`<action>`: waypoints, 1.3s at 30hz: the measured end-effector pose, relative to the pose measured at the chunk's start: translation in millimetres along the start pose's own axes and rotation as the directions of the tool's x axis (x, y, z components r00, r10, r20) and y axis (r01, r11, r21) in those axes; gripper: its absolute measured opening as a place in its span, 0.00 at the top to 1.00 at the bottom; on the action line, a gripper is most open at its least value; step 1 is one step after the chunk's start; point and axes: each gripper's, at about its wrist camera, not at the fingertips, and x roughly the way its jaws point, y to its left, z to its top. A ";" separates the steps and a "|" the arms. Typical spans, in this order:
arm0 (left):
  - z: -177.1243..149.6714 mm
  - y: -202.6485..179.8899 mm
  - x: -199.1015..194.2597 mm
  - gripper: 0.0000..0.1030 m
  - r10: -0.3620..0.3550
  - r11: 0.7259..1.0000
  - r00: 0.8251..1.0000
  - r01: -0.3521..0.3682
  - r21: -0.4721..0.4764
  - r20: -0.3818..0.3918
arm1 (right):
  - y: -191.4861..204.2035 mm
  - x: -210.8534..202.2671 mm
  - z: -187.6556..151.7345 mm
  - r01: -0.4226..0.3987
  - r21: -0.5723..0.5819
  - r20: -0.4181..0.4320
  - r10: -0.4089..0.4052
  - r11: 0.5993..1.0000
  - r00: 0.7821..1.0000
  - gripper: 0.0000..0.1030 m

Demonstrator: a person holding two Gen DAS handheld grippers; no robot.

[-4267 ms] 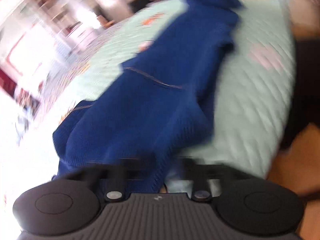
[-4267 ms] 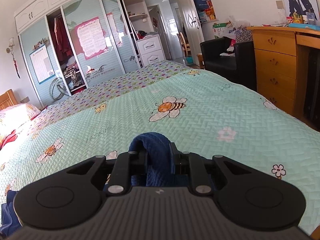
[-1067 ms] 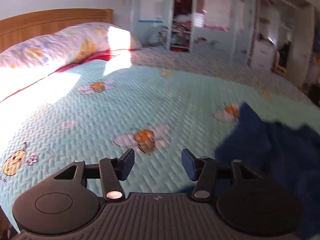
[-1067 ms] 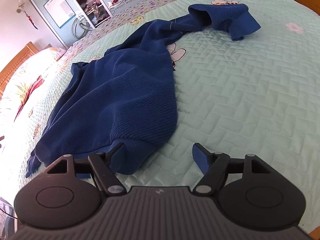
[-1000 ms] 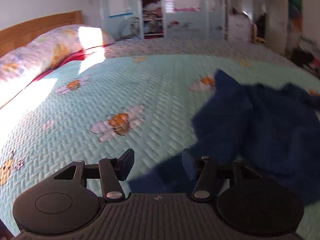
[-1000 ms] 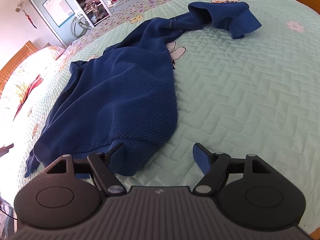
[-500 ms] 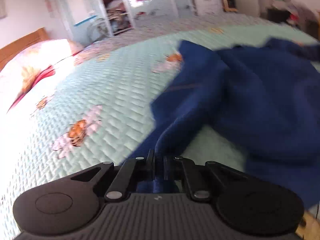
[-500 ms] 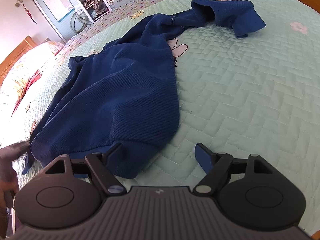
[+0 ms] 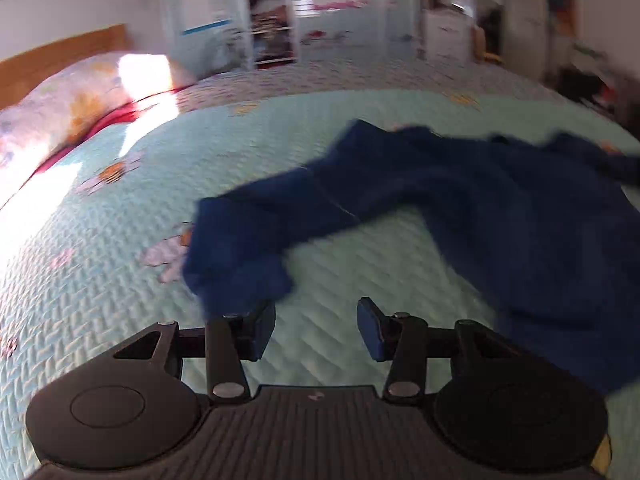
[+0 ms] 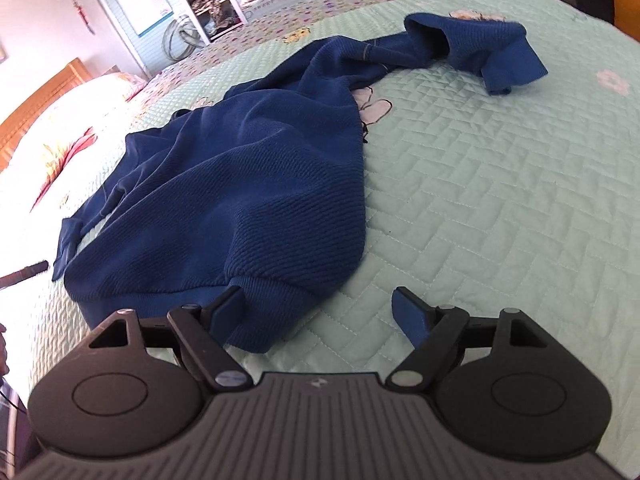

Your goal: Fold clothes

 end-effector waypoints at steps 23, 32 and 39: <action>-19.6 -93.6 8.1 0.70 -0.143 0.905 0.986 0.097 0.414 0.081 | 29.2 0.3 -33.5 0.061 -0.348 0.031 -0.054 0.935 0.998 0.21; 24.6 -73.8 2.4 0.78 -0.193 0.979 0.967 0.179 0.097 0.164 | 40.2 0.8 -32.9 0.114 -0.362 0.114 -0.078 0.925 0.990 0.21; 60.1 -66.8 11.3 0.79 -0.227 0.969 0.960 0.240 -0.065 0.162 | 39.1 -4.3 -23.1 0.187 -0.333 0.212 -0.120 0.924 0.970 0.21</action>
